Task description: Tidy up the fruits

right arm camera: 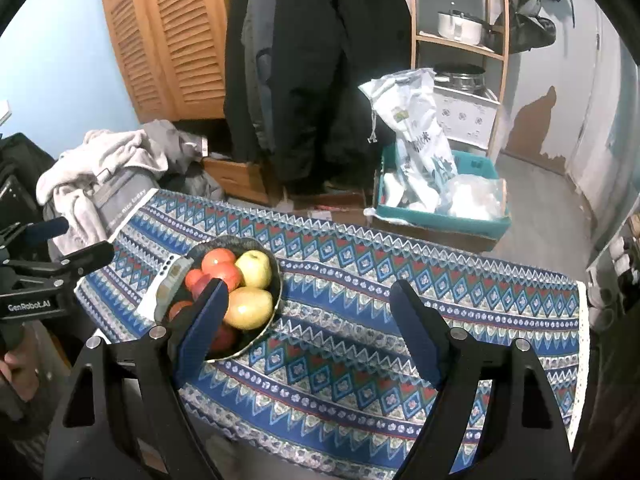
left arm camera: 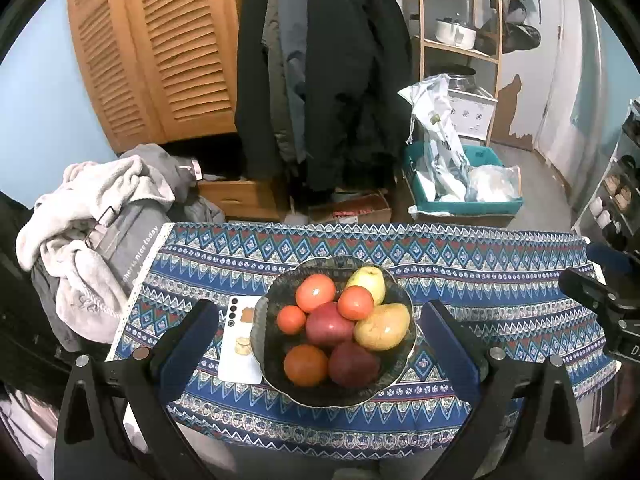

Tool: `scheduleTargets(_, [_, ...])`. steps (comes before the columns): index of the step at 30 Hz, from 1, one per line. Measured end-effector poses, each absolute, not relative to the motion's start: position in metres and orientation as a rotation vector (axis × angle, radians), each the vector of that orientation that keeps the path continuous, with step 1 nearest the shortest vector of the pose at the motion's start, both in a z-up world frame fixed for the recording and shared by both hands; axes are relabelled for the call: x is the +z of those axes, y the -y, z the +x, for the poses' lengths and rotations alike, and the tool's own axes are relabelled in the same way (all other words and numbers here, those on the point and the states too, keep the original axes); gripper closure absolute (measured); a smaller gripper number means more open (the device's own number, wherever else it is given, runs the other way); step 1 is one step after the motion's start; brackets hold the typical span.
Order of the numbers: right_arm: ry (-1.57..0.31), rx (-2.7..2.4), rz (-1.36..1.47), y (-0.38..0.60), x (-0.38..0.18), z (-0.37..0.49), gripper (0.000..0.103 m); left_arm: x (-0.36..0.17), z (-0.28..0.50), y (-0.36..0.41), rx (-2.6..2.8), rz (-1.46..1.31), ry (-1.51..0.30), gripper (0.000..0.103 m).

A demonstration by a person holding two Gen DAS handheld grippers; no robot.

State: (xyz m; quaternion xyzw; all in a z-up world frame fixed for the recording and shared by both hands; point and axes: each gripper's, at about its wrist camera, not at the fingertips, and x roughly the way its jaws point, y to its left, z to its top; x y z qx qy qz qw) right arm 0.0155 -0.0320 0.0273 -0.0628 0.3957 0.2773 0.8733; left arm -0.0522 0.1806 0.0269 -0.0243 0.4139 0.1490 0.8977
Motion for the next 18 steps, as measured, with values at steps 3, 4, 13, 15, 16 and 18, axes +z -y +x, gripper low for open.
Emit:
scheduleTargets(3, [-0.83,0.575,-0.132,0.0329,0.026,0.0161,0.021,0.0253,-0.0497,-0.1785,0.31,-0.044,-0.87,0.001])
scheduleTargets(4, [-0.832,0.575,-0.13,0.0331,0.0257,0.0165,0.021,0.0251,-0.0493,-0.1774,0.308,-0.042,-0.871,0.001])
scheduleTargets(13, [-0.842,0.571,-0.129,0.0355,0.0224,0.0194,0.021,0.0254,-0.049,-0.1715,0.301,-0.032,-0.869,0.001])
scheduleTargets(15, [-0.843,0.572,-0.132,0.0353,0.0224,0.0192,0.021,0.0253,-0.0496,-0.1716,0.298,-0.035,-0.87,0.001])
scheduleTargets(16, [-0.842,0.572,-0.132,0.0354,0.0228,0.0188,0.021,0.0254,-0.0495,-0.1717,0.298,-0.037,-0.87,0.001])
scheduleTargets(18, [-0.843,0.575,-0.131,0.0351,0.0226,0.019,0.021,0.0251,-0.0492,-0.1714,0.297,-0.039,-0.871,0.001])
